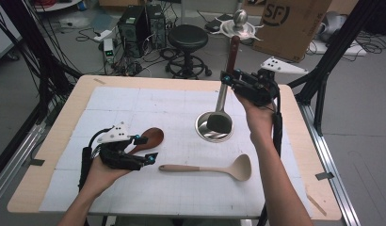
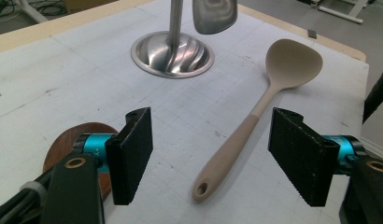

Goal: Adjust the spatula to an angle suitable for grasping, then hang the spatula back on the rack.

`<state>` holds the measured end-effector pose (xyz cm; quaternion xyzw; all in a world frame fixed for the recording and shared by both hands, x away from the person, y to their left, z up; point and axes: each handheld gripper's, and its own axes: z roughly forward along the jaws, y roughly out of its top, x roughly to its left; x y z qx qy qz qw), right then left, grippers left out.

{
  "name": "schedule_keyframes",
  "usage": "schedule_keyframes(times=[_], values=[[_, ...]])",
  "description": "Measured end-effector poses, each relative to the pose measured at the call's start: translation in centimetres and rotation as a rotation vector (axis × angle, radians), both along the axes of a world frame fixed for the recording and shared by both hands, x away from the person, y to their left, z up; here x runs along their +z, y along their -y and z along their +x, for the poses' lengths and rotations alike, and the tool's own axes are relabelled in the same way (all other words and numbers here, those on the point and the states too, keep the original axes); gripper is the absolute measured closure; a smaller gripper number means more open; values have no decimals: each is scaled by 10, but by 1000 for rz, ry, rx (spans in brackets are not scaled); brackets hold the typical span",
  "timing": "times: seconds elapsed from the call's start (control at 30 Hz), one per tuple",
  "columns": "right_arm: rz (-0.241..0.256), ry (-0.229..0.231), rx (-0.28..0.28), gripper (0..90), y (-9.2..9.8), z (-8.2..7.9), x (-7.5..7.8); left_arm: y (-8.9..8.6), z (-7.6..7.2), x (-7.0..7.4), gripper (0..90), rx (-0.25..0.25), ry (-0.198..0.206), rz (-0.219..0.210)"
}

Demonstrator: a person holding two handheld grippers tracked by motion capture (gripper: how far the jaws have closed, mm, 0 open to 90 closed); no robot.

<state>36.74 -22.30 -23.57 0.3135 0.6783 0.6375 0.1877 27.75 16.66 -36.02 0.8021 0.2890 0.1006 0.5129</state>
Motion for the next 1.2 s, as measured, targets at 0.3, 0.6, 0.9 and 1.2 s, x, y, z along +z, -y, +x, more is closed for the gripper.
schedule_keyframes(times=[0.3,0.6,0.9,1.2], values=[[-25,8,28,647,8,-5,4,-5,1,-4,286,32,-5,15],[-47,22,56,705,18,-12,15,-9,3,-5,263,55,-4,16],[-60,54,109,894,28,-14,39,-8,3,-6,253,62,-2,27],[-62,85,109,894,33,-11,60,-10,4,-6,242,68,-2,14]])
